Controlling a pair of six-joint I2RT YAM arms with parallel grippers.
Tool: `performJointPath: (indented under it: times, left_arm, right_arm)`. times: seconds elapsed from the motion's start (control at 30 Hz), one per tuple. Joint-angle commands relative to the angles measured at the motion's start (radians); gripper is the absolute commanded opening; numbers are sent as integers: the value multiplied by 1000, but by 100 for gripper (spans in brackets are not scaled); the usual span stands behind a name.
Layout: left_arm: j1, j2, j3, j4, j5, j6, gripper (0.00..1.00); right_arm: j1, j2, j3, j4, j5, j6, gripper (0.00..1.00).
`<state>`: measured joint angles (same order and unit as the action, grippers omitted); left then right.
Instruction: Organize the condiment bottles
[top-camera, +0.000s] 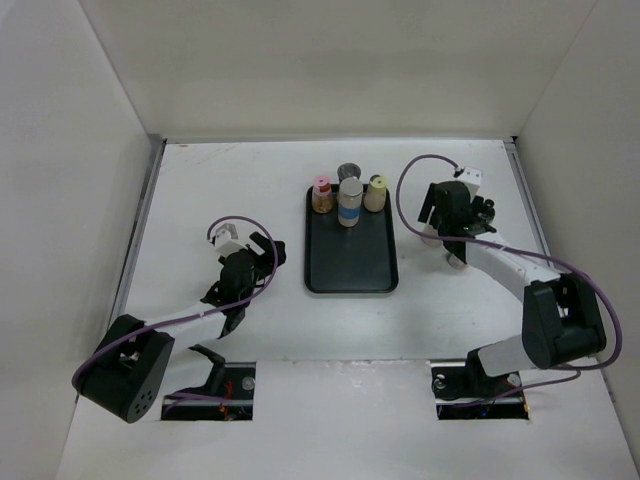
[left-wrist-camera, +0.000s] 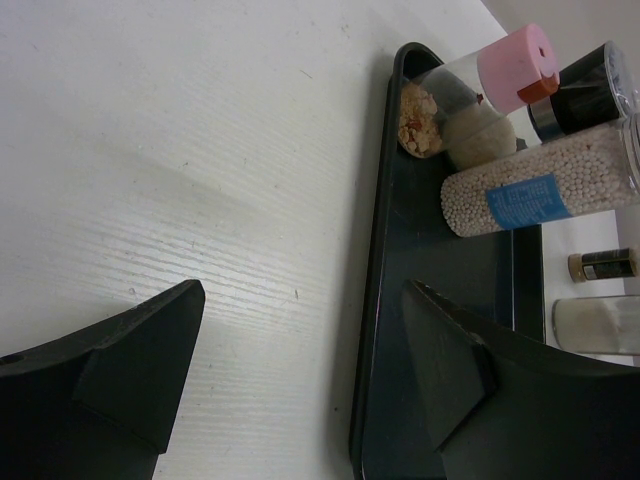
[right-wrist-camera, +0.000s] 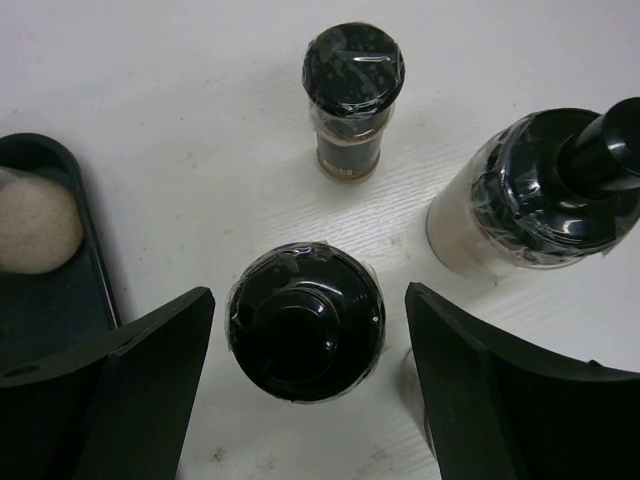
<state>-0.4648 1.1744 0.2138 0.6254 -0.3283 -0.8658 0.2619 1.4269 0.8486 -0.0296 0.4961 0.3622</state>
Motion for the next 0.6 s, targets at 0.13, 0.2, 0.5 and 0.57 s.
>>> performJointPath:
  times: [0.13,0.2,0.5,0.57]
  left_arm:
    - [2,5,10,57,5,-9,79]
    - [-1,5,10,57,8,-9,79]
    - [-7,7,13,57,2,-9,79]
    - [-5,11,15,57,0,-9,79]
  right_arm:
    - [0,23,47,42,-16,6,67]
    - [0,-5,50,56,-7,7,59]
    - [110,-82,135,111,-59,21,53]
    - [141,-43,164,123,-73,35,53]
